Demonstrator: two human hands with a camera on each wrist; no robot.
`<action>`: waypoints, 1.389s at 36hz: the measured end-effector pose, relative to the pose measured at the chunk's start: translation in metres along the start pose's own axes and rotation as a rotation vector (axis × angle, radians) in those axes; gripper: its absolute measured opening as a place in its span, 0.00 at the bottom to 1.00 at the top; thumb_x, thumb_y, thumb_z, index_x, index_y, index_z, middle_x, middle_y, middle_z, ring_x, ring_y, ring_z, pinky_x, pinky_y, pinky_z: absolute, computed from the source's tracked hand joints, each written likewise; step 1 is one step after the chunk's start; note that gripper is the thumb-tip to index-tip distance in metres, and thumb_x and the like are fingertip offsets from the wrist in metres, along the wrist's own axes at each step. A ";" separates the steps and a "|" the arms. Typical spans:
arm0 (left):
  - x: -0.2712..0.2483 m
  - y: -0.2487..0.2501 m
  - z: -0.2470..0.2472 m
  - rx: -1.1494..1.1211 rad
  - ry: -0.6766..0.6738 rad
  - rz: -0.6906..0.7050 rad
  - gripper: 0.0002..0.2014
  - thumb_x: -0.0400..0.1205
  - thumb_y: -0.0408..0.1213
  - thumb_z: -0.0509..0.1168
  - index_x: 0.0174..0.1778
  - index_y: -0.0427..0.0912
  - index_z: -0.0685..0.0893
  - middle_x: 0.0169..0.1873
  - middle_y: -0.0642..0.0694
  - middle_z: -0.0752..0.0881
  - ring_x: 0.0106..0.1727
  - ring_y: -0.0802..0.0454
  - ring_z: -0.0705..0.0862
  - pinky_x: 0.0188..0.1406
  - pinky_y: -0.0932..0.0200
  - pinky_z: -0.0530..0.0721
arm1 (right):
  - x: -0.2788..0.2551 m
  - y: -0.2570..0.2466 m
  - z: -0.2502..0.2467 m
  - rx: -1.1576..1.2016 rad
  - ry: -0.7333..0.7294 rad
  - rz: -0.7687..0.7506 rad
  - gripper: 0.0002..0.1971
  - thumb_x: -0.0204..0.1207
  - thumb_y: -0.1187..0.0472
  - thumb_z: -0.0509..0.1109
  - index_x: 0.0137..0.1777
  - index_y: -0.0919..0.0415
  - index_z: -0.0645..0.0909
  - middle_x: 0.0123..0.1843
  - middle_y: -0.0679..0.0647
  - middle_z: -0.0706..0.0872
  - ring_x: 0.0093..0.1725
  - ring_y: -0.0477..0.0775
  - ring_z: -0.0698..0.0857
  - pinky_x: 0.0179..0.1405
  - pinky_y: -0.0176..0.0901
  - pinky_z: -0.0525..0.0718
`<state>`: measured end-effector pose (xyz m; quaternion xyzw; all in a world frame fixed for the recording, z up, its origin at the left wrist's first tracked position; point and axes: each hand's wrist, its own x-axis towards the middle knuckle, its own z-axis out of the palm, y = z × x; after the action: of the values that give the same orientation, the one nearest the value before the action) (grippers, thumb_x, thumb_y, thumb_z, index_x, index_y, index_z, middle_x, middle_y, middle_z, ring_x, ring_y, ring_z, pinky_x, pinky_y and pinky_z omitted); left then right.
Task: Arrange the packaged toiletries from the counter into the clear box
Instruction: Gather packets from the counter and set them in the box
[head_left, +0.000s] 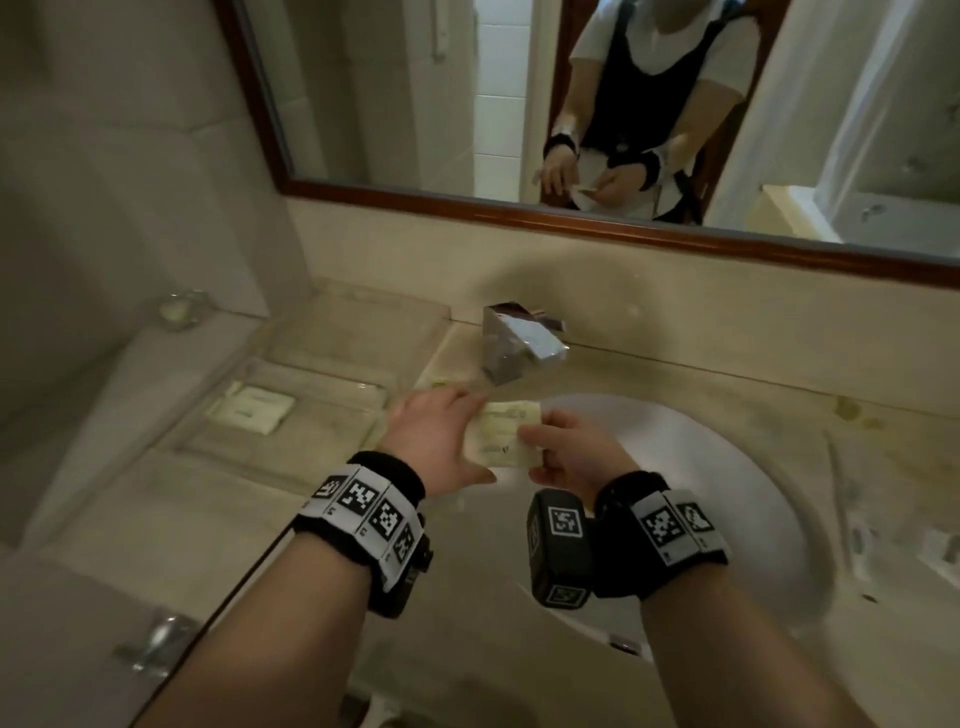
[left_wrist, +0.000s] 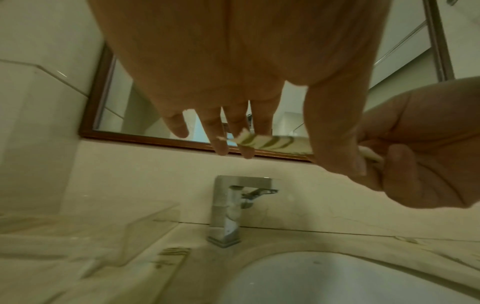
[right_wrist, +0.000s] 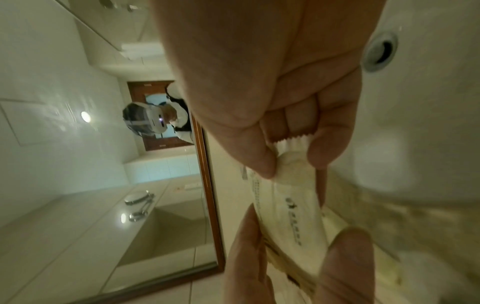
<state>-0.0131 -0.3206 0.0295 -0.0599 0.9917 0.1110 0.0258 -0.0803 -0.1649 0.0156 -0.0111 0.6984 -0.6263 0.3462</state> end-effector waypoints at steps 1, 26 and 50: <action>-0.001 -0.011 -0.003 0.012 -0.010 -0.016 0.44 0.69 0.60 0.70 0.79 0.55 0.61 0.77 0.52 0.67 0.78 0.49 0.65 0.80 0.46 0.59 | 0.005 -0.003 0.012 0.002 -0.013 0.005 0.04 0.80 0.66 0.65 0.45 0.57 0.79 0.48 0.59 0.85 0.41 0.54 0.84 0.31 0.39 0.79; 0.026 -0.276 -0.039 0.355 -0.268 -0.149 0.39 0.67 0.63 0.70 0.73 0.54 0.68 0.71 0.52 0.73 0.74 0.50 0.70 0.73 0.49 0.64 | 0.121 -0.008 0.237 -0.336 -0.178 0.076 0.08 0.81 0.64 0.64 0.57 0.60 0.81 0.38 0.49 0.82 0.31 0.43 0.80 0.25 0.29 0.77; 0.065 -0.329 -0.009 0.510 -0.438 -0.076 0.41 0.74 0.50 0.69 0.81 0.53 0.56 0.78 0.51 0.66 0.79 0.48 0.64 0.78 0.47 0.58 | 0.159 -0.006 0.292 -0.708 -0.248 0.121 0.19 0.85 0.57 0.56 0.68 0.67 0.78 0.65 0.66 0.84 0.62 0.62 0.83 0.56 0.47 0.79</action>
<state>-0.0370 -0.6481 -0.0368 -0.0633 0.9554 -0.1312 0.2567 -0.0587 -0.4914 -0.0466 -0.1647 0.8238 -0.3183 0.4392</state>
